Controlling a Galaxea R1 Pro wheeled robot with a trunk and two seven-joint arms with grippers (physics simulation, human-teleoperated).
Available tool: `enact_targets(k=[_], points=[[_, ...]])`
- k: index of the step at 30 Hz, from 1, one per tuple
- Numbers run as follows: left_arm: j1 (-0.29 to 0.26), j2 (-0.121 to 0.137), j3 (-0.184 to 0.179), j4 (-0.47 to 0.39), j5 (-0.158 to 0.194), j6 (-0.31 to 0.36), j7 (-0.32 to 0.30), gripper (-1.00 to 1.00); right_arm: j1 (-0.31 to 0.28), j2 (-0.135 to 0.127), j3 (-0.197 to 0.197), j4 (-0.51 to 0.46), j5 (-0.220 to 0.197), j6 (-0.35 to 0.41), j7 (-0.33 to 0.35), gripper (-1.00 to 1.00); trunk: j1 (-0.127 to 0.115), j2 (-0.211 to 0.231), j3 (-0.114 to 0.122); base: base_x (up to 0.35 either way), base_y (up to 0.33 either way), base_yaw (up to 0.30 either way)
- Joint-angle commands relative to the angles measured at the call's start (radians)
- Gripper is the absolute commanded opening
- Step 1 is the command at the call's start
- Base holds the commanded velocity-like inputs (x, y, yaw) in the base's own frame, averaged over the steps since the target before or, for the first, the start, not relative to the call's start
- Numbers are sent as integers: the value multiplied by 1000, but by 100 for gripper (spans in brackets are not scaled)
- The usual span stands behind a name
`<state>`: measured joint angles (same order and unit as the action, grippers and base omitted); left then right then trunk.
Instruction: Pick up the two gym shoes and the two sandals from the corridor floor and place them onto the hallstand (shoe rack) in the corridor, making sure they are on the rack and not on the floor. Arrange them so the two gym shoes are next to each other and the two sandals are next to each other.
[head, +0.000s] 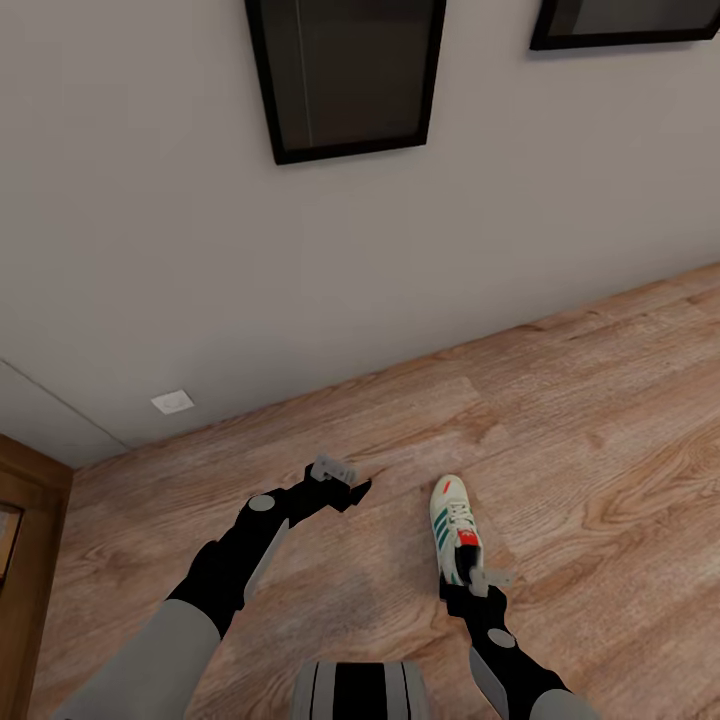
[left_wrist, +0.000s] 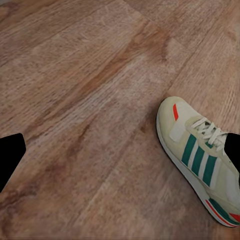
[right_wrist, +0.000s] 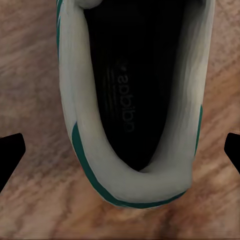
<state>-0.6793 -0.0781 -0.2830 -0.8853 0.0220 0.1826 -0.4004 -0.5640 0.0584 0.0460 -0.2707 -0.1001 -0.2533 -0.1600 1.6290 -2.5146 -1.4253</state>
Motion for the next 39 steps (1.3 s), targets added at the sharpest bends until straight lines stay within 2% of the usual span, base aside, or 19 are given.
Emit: enact_targets(k=[1, 6, 18, 21, 39], points=[[0, 0, 1, -1, 3, 8, -3, 100, -1, 0, 5, 1, -10, -4, -3, 100, 0, -1, -5, 0, 0, -17], [0, 0, 1, -1, 3, 8, -3, 100, -1, 0, 5, 1, -10, -4, -3, 100, 2, -2, -27, 0, 0, -5], [1, -1, 0, -1, 3, 7, -3, 100, -1, 0, 5, 1, -10, -4, -4, 100, 2, -2, -39, 0, 0, 0], [1, -1, 0, -1, 3, 7, -3, 100, -1, 0, 5, 1, -10, -4, -4, 100, 4, -2, -51, 0, 0, 0], [1, -1, 0, -1, 3, 7, -2, 100, -1, 0, 5, 1, -10, -4, -4, 100, 4, -2, -56, 15, 0, 0]])
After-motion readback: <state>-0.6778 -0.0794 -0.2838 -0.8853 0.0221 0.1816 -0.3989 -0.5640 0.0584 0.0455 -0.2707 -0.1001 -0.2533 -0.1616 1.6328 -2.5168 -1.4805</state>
